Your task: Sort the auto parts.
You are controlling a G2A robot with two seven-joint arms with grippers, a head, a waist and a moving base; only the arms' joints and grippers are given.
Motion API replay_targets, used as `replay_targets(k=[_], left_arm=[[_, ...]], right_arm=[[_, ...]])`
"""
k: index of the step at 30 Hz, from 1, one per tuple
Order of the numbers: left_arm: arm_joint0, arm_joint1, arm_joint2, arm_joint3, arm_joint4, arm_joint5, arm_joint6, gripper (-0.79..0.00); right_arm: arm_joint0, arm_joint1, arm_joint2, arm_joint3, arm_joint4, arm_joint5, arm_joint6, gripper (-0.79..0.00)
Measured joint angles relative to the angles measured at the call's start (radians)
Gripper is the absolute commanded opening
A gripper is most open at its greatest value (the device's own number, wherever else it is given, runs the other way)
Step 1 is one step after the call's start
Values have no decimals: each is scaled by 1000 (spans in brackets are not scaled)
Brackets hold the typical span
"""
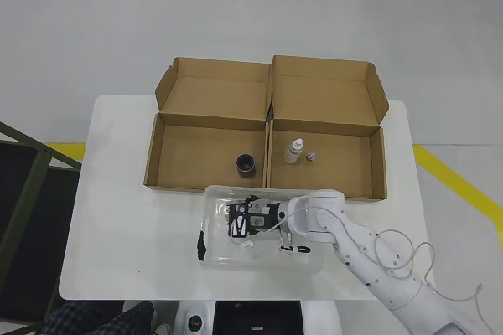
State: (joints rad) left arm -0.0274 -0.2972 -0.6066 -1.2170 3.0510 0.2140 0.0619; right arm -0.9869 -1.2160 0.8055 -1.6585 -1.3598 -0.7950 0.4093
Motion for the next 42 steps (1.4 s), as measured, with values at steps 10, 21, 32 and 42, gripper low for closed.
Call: replay_targets(k=[10, 21, 32, 42], left_arm=[[0, 0, 0, 0, 0, 0, 0, 0], [0, 0, 0, 0, 0, 0, 0, 0], [0, 0, 0, 0, 0, 0, 0, 0], [0, 0, 0, 0, 0, 0, 0, 0]], right_arm=[[-47, 25, 99, -119, 91, -48, -12, -785], [-89, 52, 225, -227, 223, -84, -41, -785], [-130, 79, 382, -307, 297, -86, -77, -785], [-187, 99, 491, -340, 334, -84, -114, -785]])
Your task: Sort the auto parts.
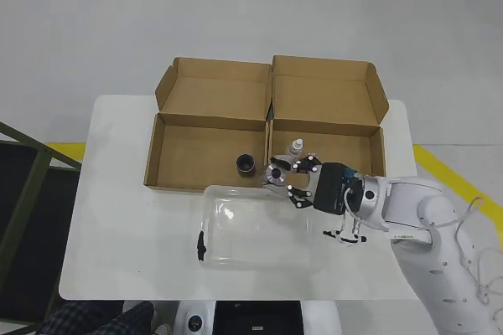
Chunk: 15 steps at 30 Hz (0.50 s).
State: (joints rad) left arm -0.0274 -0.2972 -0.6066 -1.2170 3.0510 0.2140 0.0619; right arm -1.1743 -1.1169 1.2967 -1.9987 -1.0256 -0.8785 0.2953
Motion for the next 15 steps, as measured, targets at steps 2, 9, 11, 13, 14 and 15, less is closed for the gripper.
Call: replay_targets(k=[2, 9, 11, 13, 14, 15], left_arm=[[0, 0, 0, 0, 0, 0, 0, 0], [0, 0, 0, 0, 0, 0, 0, 0], [0, 0, 0, 0, 0, 0, 0, 0], [0, 0, 0, 0, 0, 0, 0, 0], [0, 0, 0, 0, 0, 0, 0, 0], [0, 0, 0, 0, 0, 0, 0, 0]], right_arm=[[-7, 3, 13, -4, 3, 0, -5, -785], [-27, 11, 41, -12, 9, -4, -19, -785], [-28, 12, 43, -13, 9, -4, -21, -785], [-27, 14, 42, -11, 8, -5, -23, -785], [-26, 14, 41, -9, 7, -5, -24, -785], [-23, 15, 38, -6, 6, -5, -24, -785]])
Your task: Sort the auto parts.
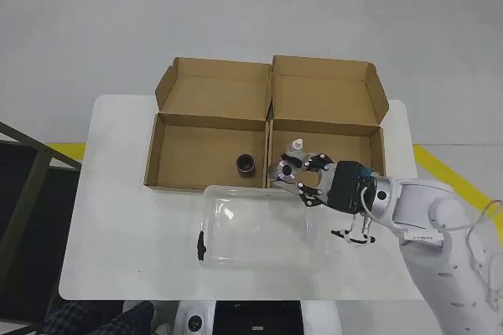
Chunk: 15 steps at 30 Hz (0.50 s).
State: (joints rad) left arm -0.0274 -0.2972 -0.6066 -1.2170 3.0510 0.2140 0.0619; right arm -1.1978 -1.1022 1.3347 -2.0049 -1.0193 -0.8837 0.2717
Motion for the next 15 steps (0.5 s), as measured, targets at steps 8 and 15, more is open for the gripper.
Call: replay_targets(k=[8, 15], left_arm=[[0, 0, 0, 0, 0, 0, 0, 0], [0, 0, 0, 0, 0, 0, 0, 0]], right_arm=[[24, 1, -40, 32, -20, 7, 12, -785], [63, -4, -106, 77, -62, 29, 32, -785]])
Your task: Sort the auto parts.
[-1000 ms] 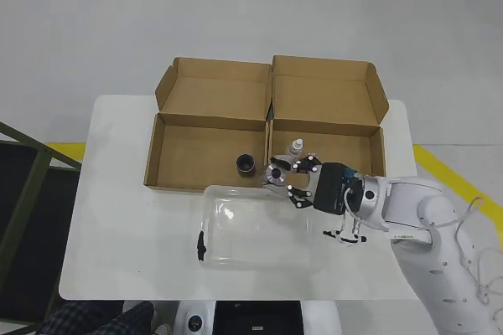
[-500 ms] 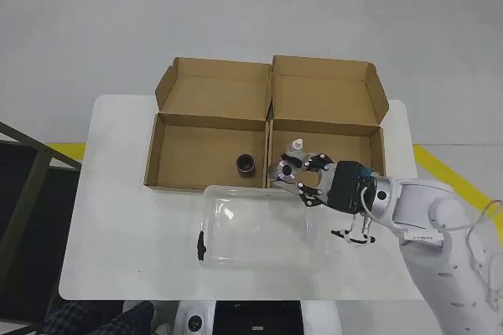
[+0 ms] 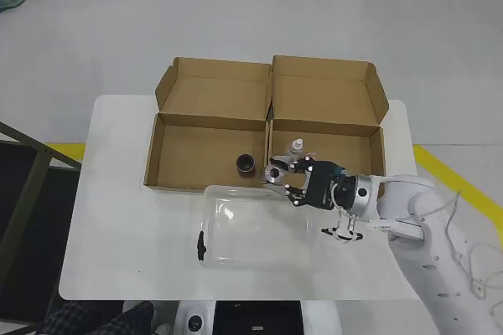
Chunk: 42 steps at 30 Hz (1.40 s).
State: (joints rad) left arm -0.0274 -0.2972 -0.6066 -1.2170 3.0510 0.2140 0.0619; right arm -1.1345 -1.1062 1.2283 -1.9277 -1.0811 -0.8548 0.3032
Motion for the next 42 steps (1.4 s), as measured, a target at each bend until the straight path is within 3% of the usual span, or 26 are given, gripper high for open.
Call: replay_targets(k=[14, 42], left_arm=[[0, 0, 0, 0, 0, 0, 0, 0], [0, 0, 0, 0, 0, 0, 0, 0]], right_arm=[[153, -32, -173, 183, -95, 93, 14, -785], [501, -153, -437, 599, -124, 290, 64, -785]])
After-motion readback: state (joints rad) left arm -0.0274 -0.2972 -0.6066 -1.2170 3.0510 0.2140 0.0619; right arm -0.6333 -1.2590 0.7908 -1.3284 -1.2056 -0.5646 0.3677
